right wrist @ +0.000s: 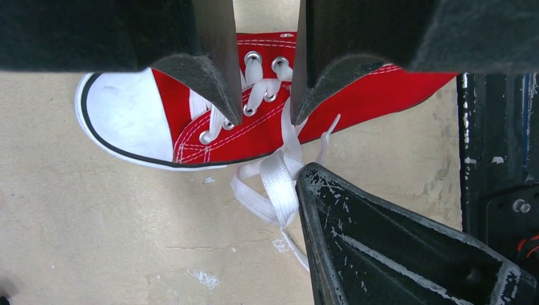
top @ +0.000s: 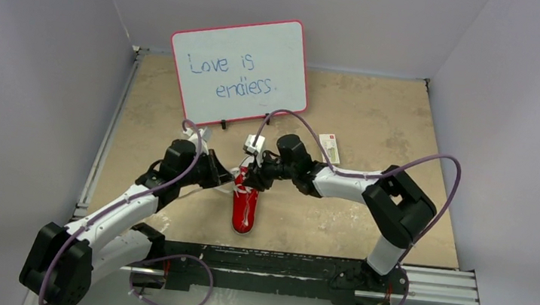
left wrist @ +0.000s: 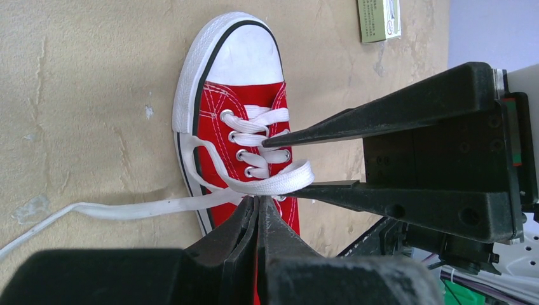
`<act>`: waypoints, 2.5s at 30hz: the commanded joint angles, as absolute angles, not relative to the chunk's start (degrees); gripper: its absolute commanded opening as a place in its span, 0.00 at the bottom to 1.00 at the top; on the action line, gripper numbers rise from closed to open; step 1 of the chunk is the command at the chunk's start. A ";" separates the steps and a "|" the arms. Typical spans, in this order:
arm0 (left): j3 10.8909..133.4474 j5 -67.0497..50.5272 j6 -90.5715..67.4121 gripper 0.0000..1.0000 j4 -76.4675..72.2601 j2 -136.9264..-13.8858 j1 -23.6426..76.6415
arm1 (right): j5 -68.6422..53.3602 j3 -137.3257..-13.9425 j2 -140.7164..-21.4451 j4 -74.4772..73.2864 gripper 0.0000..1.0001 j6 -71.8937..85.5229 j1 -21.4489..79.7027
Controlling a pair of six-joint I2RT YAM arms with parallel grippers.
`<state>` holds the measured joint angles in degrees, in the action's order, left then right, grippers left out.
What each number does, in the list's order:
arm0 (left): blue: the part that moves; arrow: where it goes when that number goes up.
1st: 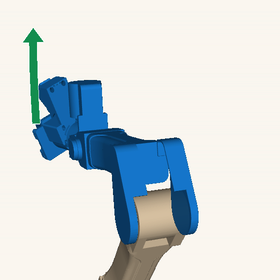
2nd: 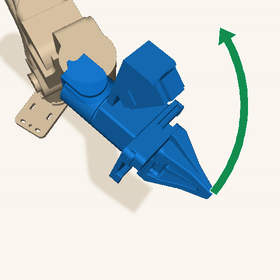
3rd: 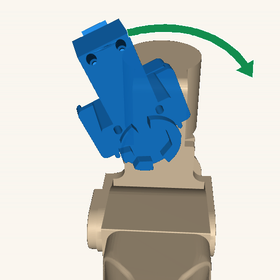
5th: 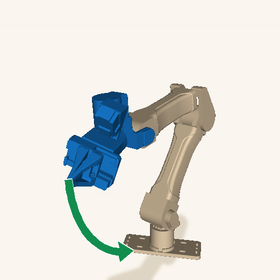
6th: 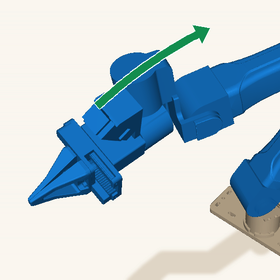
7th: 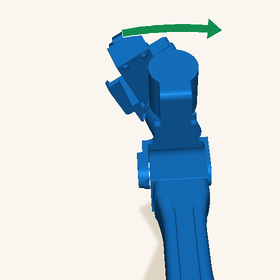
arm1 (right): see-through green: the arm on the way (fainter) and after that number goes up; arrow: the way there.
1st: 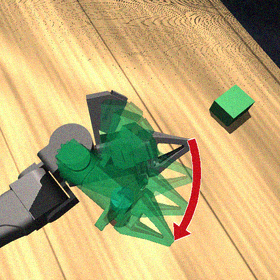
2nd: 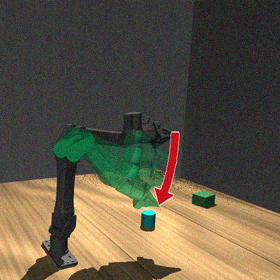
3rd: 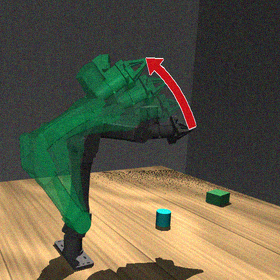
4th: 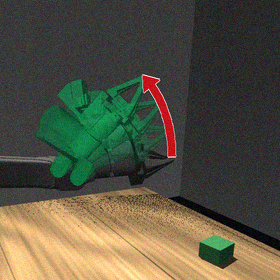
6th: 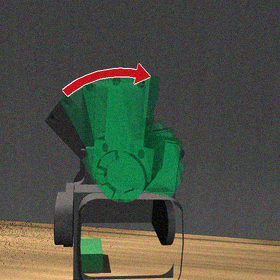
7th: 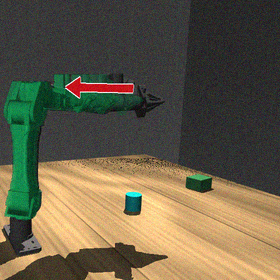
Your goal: Tie the shoes
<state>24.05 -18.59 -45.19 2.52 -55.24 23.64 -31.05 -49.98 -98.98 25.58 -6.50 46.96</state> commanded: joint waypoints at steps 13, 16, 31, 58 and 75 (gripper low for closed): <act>26.02 -19.16 -45.57 0.00 -1.42 -55.20 22.68 | -34.74 -51.10 -101.16 28.67 0.40 -7.37 47.67; 25.71 -19.34 -46.75 0.00 -2.37 -55.12 22.61 | -32.70 -51.92 -101.83 28.50 0.37 -7.34 47.73; 25.61 -20.22 -47.97 0.00 -2.82 -55.02 21.97 | -32.01 -51.05 -103.13 31.68 0.30 -5.99 47.74; 8.25 -7.52 -62.48 0.00 -35.32 -50.96 22.06 | -20.25 -40.84 -93.91 49.57 0.00 29.17 45.09; 11.85 -6.09 -55.61 0.00 -17.80 -44.20 24.99 | -25.42 -51.10 -95.01 25.04 0.38 5.44 45.35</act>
<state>9.26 -6.61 -59.05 -25.06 -48.12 24.84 -21.65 -45.93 -95.74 34.61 19.94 45.15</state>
